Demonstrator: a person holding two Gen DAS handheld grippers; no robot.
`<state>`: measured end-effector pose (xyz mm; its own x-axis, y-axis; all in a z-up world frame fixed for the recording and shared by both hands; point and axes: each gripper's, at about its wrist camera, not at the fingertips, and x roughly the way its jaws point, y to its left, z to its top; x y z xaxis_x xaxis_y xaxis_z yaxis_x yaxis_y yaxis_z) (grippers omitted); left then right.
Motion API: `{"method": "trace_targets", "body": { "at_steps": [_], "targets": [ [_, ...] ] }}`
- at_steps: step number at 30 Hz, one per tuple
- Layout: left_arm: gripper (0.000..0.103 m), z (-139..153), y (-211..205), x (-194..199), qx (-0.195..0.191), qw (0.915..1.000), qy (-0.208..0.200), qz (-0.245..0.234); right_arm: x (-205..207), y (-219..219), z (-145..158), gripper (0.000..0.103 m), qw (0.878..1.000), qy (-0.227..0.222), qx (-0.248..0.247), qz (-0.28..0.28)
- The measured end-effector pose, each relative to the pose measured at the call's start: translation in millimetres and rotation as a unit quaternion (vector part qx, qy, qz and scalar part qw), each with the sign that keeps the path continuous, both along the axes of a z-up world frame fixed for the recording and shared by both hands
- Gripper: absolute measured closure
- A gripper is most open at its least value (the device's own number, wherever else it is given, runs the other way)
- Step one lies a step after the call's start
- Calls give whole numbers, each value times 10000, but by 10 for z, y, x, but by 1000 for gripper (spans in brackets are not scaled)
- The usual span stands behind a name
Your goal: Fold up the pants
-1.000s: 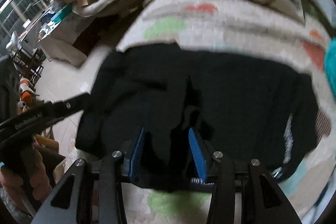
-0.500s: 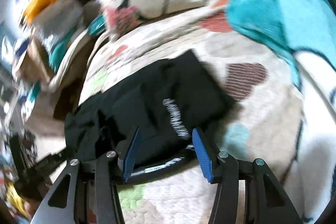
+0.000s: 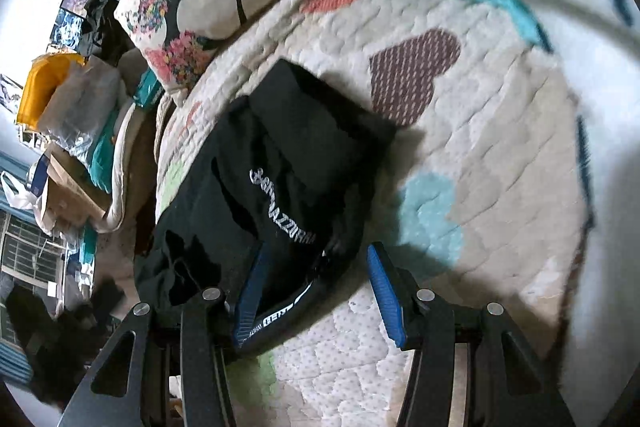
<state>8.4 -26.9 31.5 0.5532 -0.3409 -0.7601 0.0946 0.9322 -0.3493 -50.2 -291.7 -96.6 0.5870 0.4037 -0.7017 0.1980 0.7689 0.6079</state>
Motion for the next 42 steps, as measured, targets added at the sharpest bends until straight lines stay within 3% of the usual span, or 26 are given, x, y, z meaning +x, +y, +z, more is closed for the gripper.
{"method": "trace_targets", "body": {
  "at_steps": [6, 10, 12, 15, 17, 18, 20, 22, 28, 34, 38, 42],
  "targets": [
    [60, -124, -1064, 775, 422, 9898, 276, -1329, 69, -29, -38, 47, 9996, -204, 158, -96],
    [60, -391, -1585, 1137, 516, 9796, 685, -1818, 155, 14, -43, 45, 9994, -308, 156, -46],
    [53, -506, -1767, 1258, 678, 9761, 755, -1919, 201, 27, -68, 45, 9994, -311, 160, -42],
    [52, -639, -1940, 1370, 615, 9685, 931, -2227, 258, 27, -75, 45, 9991, -396, 144, -5],
    [53, -688, -2057, 1374, 789, 9624, 946, -2419, 287, 34, -79, 46, 9990, -433, 89, 39],
    [70, -693, -2114, 1345, 992, 9581, 878, -2539, 298, 37, -76, 51, 9989, -449, 85, 64],
    [84, -650, -2146, 1266, 1215, 9545, 697, -2634, 323, 59, -50, 71, 9987, -477, 17, 155],
    [88, -557, -2039, 1237, 969, 9597, 657, -2554, 323, 84, 4, 80, 9981, -572, -32, 222],
    [89, -105, -1452, 1091, 161, 9770, 474, -2075, 231, 354, 378, 84, 9897, -1180, -410, 695],
    [89, 278, -660, 882, -671, 9870, 235, -1438, 62, 917, 804, 85, 9676, -1788, -973, 1494],
    [89, 232, 64, 678, -1118, 9901, 215, -819, 1, 1418, 907, 86, 9483, -1934, -1340, 2131],
    [89, -38, 648, 531, -1642, 9855, 362, -239, 13, 1963, 849, 86, 9249, -1943, -1833, 2707]
  ]
}}
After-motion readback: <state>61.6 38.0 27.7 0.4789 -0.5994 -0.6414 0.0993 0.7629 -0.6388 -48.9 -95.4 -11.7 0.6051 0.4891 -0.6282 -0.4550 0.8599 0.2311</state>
